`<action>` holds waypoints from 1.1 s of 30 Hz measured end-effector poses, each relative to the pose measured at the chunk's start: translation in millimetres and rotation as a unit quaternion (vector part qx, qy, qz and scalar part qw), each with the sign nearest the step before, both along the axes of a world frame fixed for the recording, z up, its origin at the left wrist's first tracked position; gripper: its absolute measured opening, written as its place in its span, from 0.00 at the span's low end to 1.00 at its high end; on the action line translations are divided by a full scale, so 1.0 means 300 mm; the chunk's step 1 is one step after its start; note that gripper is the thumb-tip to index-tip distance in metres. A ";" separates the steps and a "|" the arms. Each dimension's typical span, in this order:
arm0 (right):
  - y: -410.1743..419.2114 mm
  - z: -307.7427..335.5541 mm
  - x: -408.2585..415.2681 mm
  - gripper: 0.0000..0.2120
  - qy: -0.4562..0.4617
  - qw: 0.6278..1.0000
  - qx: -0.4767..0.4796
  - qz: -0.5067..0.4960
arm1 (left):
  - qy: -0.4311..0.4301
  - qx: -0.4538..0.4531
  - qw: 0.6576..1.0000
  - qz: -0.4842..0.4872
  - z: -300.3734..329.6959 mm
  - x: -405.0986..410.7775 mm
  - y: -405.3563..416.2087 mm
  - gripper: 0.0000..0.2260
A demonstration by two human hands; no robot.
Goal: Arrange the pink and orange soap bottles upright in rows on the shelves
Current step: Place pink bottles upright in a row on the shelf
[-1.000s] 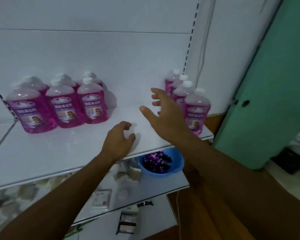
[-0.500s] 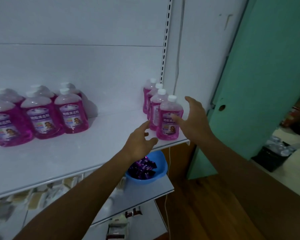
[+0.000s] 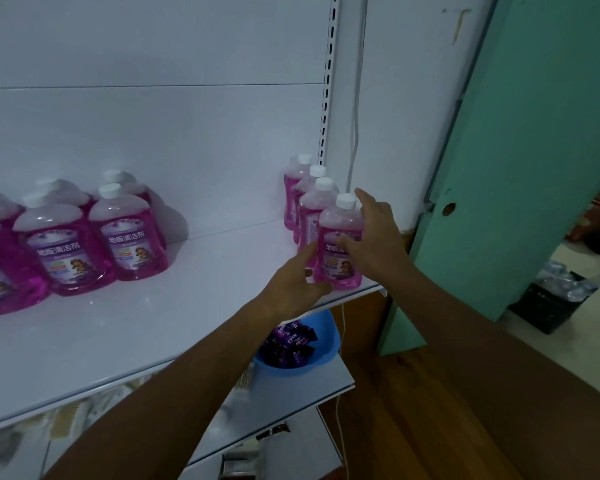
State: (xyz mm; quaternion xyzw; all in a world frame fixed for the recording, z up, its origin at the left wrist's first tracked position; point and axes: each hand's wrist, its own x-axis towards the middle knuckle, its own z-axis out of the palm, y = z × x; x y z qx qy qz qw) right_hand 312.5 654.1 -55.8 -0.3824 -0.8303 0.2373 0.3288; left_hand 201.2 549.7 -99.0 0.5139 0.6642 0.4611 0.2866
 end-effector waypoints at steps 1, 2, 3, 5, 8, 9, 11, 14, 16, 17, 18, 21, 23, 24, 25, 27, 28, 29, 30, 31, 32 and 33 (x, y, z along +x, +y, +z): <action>-0.001 0.000 -0.001 0.36 0.004 1.000 0.004 -0.004 | -0.014 0.010 1.000 -0.002 0.003 0.007 -0.003 0.27; -0.005 0.001 0.000 0.34 0.008 1.000 0.003 -0.005 | -0.034 0.023 0.999 0.000 0.005 0.011 -0.009 0.25; -0.012 0.002 0.001 0.32 0.013 1.000 -0.001 0.000 | -0.050 0.037 0.998 0.006 0.005 0.013 -0.019 0.24; -0.034 0.005 -0.001 0.29 0.022 0.999 -0.008 0.024 | -0.057 0.062 0.996 0.035 0.000 0.008 -0.053 0.20; -0.087 0.005 -0.035 0.27 0.038 0.997 -0.005 0.068 | -0.035 0.083 0.991 0.098 -0.011 -0.025 -0.121 0.18; -0.104 0.001 -0.058 0.27 0.044 0.996 -0.002 0.081 | -0.025 0.080 0.990 0.115 -0.015 -0.039 -0.142 0.18; -0.133 -0.006 -0.124 0.26 0.049 0.993 0.004 0.104 | -0.013 0.068 0.987 0.148 -0.024 -0.077 -0.185 0.19; -0.167 -0.012 -0.240 0.25 0.055 0.989 0.008 0.137 | -0.003 0.058 0.981 0.186 -0.025 -0.150 -0.244 0.21; -0.175 -0.017 -0.318 0.25 0.059 0.985 0.011 0.160 | 0.000 0.058 0.979 0.193 -0.024 -0.201 -0.270 0.22; -0.175 -0.018 -0.359 0.24 0.059 0.983 0.012 0.171 | 0.002 0.057 0.979 0.196 -0.022 -0.227 -0.276 0.22; -0.173 -0.017 -0.399 0.24 0.059 0.981 0.015 0.182 | 0.003 0.060 0.978 0.198 -0.018 -0.252 -0.278 0.22; -0.150 -0.017 -0.527 0.23 0.059 0.979 0.018 0.196 | 0.002 0.079 0.979 0.190 -0.004 -0.332 -0.263 0.19; -0.125 -0.014 -0.609 0.23 0.051 0.978 0.019 0.201 | 0.003 0.093 0.979 0.183 0.004 -0.389 -0.244 0.21; -0.110 -0.011 -0.647 0.23 0.044 0.978 0.020 0.202 | 0.004 0.100 0.979 0.180 0.003 -0.419 -0.234 0.22; -0.095 -0.009 -0.682 0.22 0.037 0.979 0.024 0.201 | 0.007 0.104 0.979 0.177 -0.006 -0.452 -0.221 0.23; -0.075 -0.007 -0.743 0.21 0.024 0.979 0.035 0.198 | 0.009 0.100 0.980 0.172 -0.026 -0.505 -0.204 0.25; -0.069 -0.007 -0.769 0.21 0.022 0.979 0.038 0.198 | 0.009 0.094 0.980 0.174 -0.031 -0.526 -0.196 0.27; -0.065 -0.009 -0.793 0.20 0.022 0.979 0.037 0.198 | 0.012 0.090 0.980 0.178 -0.038 -0.547 -0.188 0.29; -0.062 -0.010 -0.815 0.20 0.023 0.979 0.035 0.200 | 0.014 0.089 0.979 0.181 -0.041 -0.563 -0.181 0.30; -0.059 -0.010 -0.836 0.20 0.026 0.979 0.035 0.202 | 0.015 0.090 0.978 0.187 -0.048 -0.581 -0.171 0.30; -0.056 -0.012 -0.855 0.20 0.027 0.978 0.034 0.206 | 0.016 0.088 0.977 0.195 -0.054 -0.595 -0.163 0.29; -0.054 -0.012 -0.870 0.21 0.029 0.976 0.035 0.211 | 0.013 0.084 0.976 0.202 -0.057 -0.606 -0.156 0.29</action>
